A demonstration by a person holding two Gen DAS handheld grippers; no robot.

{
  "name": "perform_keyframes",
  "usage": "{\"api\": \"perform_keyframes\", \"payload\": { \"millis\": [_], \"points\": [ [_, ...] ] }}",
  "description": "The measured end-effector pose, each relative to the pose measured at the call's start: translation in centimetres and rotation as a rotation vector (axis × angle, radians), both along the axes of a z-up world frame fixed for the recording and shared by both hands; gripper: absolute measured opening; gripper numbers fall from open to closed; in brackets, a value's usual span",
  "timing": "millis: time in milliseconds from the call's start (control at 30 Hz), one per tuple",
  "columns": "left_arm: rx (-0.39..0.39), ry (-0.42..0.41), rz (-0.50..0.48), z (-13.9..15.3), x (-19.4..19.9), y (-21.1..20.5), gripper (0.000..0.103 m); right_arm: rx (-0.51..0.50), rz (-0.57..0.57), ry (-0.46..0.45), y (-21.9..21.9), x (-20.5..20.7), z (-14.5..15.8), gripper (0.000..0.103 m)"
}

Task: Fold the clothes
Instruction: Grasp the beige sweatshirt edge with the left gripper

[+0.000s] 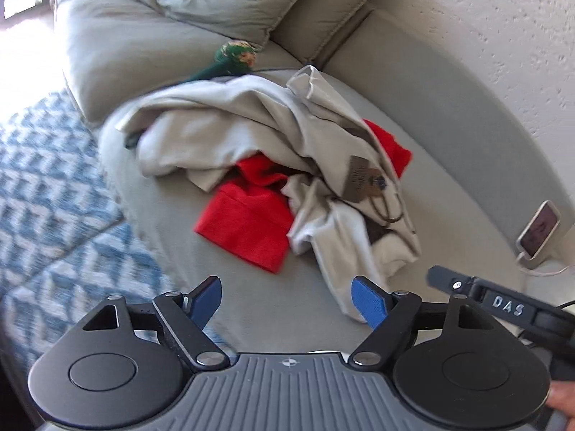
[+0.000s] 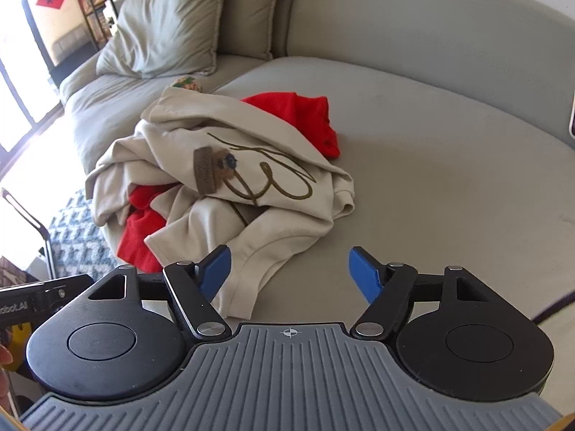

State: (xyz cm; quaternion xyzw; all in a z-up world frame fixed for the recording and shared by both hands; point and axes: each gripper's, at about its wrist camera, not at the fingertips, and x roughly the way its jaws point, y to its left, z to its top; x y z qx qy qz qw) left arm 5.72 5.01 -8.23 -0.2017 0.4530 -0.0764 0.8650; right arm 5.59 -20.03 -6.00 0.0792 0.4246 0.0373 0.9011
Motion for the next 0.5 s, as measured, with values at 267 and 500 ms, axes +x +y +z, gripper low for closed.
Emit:
{"api": "perform_keyframes", "payload": {
  "millis": [267, 500],
  "points": [
    [-0.302, 0.074, 0.048, -5.3, 4.8, -1.9, 0.057, 0.02, -0.031, 0.003, -1.3, -0.4, -0.5, 0.075],
    [-0.295, 0.072, 0.062, -4.9, 6.4, -3.9, 0.0, 0.041, -0.064, 0.017, -2.4, -1.5, -0.9, 0.075]
  ]
}}
